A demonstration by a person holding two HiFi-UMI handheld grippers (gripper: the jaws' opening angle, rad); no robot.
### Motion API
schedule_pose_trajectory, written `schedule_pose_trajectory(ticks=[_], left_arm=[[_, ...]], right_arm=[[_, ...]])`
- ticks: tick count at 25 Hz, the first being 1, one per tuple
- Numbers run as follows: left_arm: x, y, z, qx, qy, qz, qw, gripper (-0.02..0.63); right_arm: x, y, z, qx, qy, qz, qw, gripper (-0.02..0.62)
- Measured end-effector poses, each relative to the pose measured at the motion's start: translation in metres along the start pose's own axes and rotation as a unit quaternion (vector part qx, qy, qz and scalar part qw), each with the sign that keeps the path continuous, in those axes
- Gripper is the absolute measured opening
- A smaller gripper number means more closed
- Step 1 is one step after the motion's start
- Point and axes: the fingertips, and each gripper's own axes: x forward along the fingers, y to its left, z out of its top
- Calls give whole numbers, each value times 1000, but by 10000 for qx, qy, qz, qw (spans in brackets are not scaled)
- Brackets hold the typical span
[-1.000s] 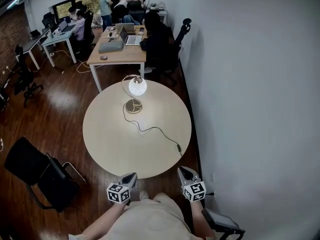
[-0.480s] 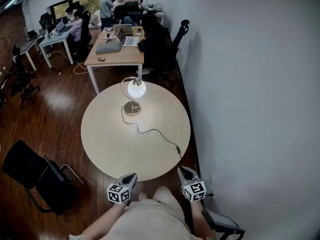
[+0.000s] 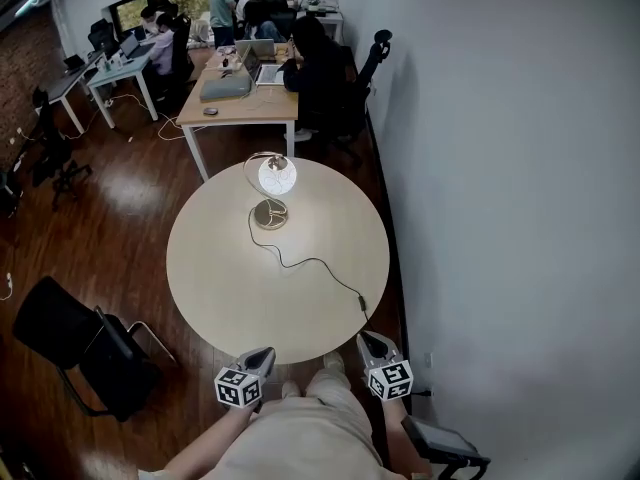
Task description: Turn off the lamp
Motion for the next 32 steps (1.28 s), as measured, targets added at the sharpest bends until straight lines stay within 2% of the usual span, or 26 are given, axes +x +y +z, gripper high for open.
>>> schedule_pose_trajectory(ticks=[8,15,21,27,32], left_arm=[[40,-13,21,-97,-34,212,9997,0],[84,-33,45,-87,-33,284,9996,0],[104,-47,60,-8,-42,376,9993,0],[115,-52,61,-147,-48,580,9982,0],[128,-59,65,-126,-88,702,9974,0]], right_arm=[[34,-43,13,-14,76,348,9994,18],[47,-93,20,-35,264,475,9985,18],[56,-126,18,-36,426,526,9977,18],[66,-145,13,5,550,644,9964,17],[77,-165,-2,-132,841,645,9943,18]])
